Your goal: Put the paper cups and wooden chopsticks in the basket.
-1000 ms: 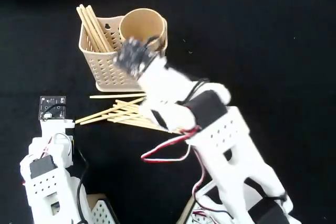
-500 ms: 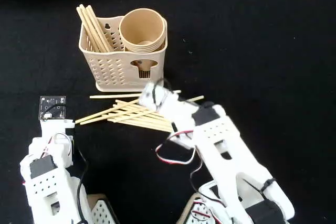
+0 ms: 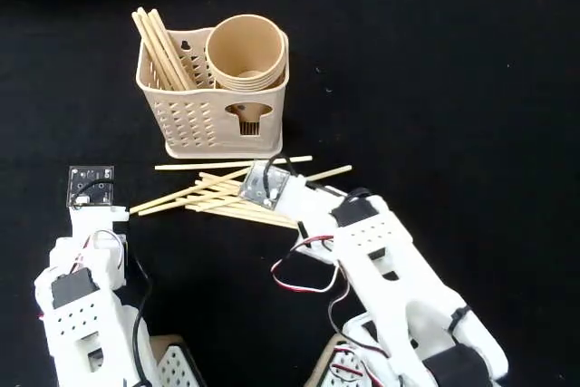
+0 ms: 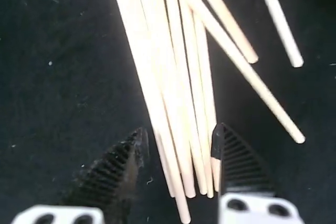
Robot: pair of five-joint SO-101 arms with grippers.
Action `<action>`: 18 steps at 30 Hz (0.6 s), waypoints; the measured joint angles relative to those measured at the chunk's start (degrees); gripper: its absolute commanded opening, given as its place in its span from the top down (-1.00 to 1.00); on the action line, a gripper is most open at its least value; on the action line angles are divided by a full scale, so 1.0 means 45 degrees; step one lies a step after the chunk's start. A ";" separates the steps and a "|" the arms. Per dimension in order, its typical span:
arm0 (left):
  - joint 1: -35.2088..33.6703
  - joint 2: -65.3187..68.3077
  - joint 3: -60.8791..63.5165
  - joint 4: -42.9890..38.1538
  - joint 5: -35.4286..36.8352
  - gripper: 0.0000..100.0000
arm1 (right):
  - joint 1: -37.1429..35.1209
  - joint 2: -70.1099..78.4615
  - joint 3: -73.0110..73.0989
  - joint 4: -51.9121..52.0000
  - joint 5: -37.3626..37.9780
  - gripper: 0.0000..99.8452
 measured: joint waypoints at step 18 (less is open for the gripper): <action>0.0000 0.0000 0.0000 0.0000 0.0000 0.83 | 0.0098 0.3263 -0.1758 0.0137 0.0078 0.97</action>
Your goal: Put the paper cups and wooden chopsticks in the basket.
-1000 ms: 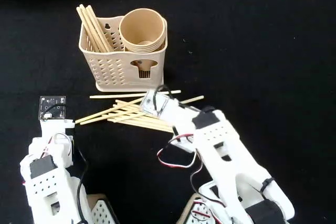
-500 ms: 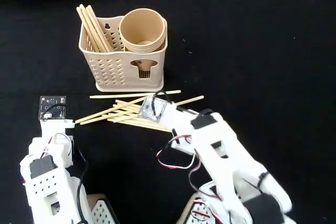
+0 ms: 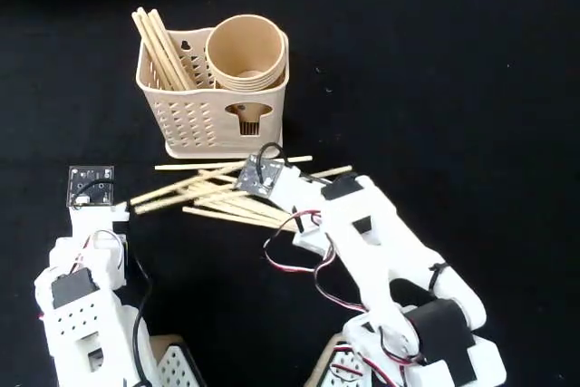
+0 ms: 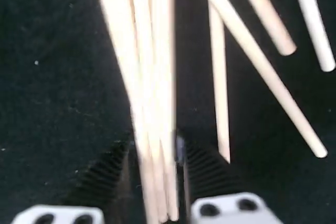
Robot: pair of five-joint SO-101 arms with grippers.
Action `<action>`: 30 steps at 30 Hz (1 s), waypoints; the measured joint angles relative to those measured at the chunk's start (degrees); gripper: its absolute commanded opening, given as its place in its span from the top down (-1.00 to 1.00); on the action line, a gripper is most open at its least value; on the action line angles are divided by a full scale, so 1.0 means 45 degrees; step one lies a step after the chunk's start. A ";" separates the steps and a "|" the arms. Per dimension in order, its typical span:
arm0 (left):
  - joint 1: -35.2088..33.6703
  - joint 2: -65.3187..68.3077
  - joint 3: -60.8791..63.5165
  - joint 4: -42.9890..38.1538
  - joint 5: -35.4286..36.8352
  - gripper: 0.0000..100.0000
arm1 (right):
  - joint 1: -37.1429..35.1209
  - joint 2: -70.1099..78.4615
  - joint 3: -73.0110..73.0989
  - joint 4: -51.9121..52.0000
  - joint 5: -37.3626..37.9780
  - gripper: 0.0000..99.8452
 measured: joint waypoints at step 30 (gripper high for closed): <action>0.0000 0.0000 0.0000 0.0000 0.0000 0.83 | -0.0039 -0.6388 0.1504 0.3477 0.0156 0.96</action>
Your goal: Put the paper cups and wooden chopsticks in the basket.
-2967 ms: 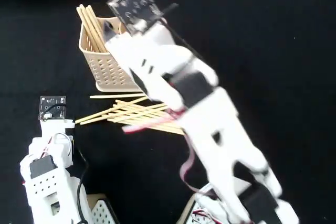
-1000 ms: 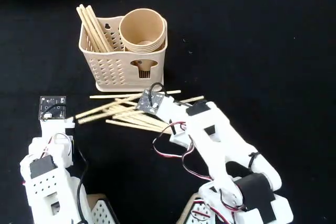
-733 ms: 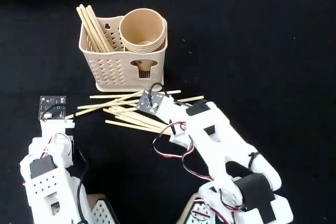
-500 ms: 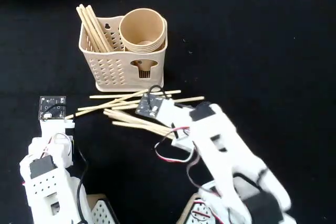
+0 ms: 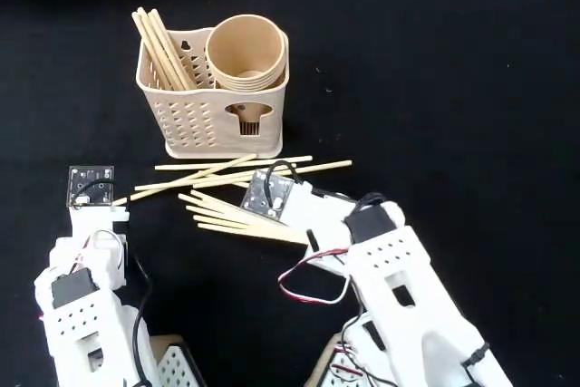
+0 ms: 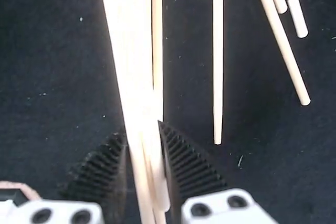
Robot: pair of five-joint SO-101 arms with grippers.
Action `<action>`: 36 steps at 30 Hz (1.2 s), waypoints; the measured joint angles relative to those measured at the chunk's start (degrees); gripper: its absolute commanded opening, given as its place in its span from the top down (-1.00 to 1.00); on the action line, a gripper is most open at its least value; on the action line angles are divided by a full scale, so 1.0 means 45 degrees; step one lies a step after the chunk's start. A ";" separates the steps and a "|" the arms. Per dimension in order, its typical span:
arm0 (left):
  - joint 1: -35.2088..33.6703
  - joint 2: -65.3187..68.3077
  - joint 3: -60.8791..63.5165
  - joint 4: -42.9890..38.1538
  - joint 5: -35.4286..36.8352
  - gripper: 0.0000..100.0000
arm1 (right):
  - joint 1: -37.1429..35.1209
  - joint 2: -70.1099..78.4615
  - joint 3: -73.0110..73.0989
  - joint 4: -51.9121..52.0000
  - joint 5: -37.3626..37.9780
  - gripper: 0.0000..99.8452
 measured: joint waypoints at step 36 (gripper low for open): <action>0.0000 0.0000 0.0000 0.0000 0.0000 0.83 | -0.3673 0.2188 0.0977 -0.1543 -0.2618 0.56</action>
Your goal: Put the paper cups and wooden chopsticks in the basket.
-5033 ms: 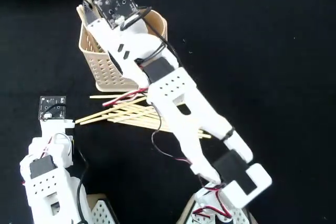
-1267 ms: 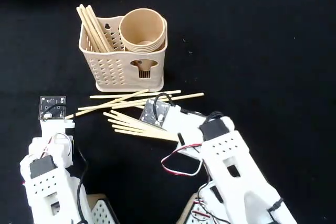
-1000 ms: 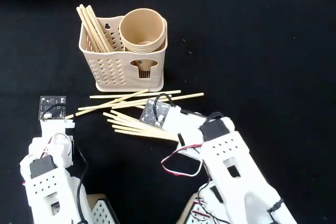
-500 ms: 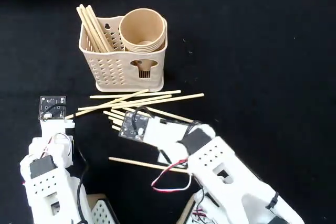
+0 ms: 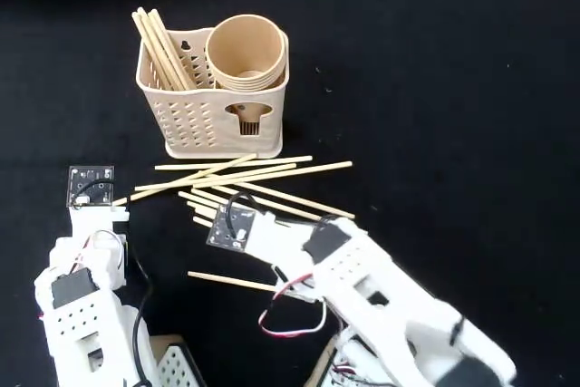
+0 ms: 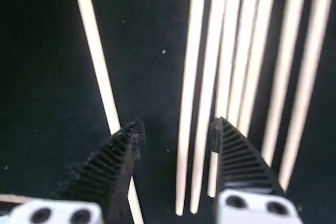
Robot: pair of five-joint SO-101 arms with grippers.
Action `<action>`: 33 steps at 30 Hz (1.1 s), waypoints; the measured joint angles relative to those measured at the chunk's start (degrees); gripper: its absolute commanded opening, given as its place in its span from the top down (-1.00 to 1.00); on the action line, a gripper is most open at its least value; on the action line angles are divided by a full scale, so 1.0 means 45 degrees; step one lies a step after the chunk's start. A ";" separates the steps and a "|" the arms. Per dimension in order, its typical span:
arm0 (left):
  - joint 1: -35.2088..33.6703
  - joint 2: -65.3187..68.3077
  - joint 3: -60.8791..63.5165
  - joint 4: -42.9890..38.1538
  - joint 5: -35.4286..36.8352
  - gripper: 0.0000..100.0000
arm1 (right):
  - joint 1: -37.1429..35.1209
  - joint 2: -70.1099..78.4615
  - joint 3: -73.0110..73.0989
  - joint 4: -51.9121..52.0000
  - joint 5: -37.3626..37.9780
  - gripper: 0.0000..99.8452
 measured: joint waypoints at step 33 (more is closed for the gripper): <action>0.0000 0.0000 0.0000 0.0000 0.0000 0.83 | -0.0117 0.3204 -0.1504 -0.0625 -0.0039 0.72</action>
